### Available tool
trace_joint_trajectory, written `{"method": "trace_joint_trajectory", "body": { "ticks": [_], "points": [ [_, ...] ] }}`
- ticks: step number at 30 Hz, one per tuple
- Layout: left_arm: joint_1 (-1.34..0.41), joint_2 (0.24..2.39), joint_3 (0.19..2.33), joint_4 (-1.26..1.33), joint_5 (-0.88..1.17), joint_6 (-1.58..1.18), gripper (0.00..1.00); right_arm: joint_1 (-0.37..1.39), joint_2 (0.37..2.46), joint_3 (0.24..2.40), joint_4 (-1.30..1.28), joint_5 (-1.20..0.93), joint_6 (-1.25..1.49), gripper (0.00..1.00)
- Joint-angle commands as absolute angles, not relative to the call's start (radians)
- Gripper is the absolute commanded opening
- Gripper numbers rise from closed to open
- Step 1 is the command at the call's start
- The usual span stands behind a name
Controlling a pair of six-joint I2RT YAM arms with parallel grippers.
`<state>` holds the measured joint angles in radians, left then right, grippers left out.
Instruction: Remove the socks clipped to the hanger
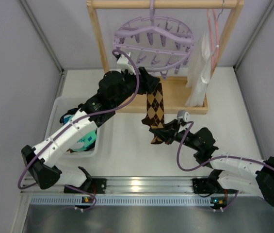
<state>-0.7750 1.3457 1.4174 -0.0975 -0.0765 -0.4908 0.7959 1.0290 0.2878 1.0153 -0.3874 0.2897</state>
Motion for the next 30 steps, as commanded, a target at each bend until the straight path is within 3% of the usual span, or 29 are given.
{"method": "trace_joint_trajectory", "body": {
  "ticks": [1, 20, 30],
  "points": [
    [-0.779, 1.374, 1.468, -0.044, -0.090, -0.474, 0.66, 0.808, 0.996, 0.282, 1.022, -0.410, 0.279, 0.00],
    [-0.756, 1.428, 1.460, 0.035, -0.018, -0.488, 0.64, 0.810, 0.976, 0.284, 1.003, -0.453, 0.275, 0.00],
    [-0.756, 1.462, 1.488, 0.054, -0.026, -0.471, 0.57, 0.811, 0.983, 0.272, 1.009, -0.459, 0.276, 0.00]
  ]
}}
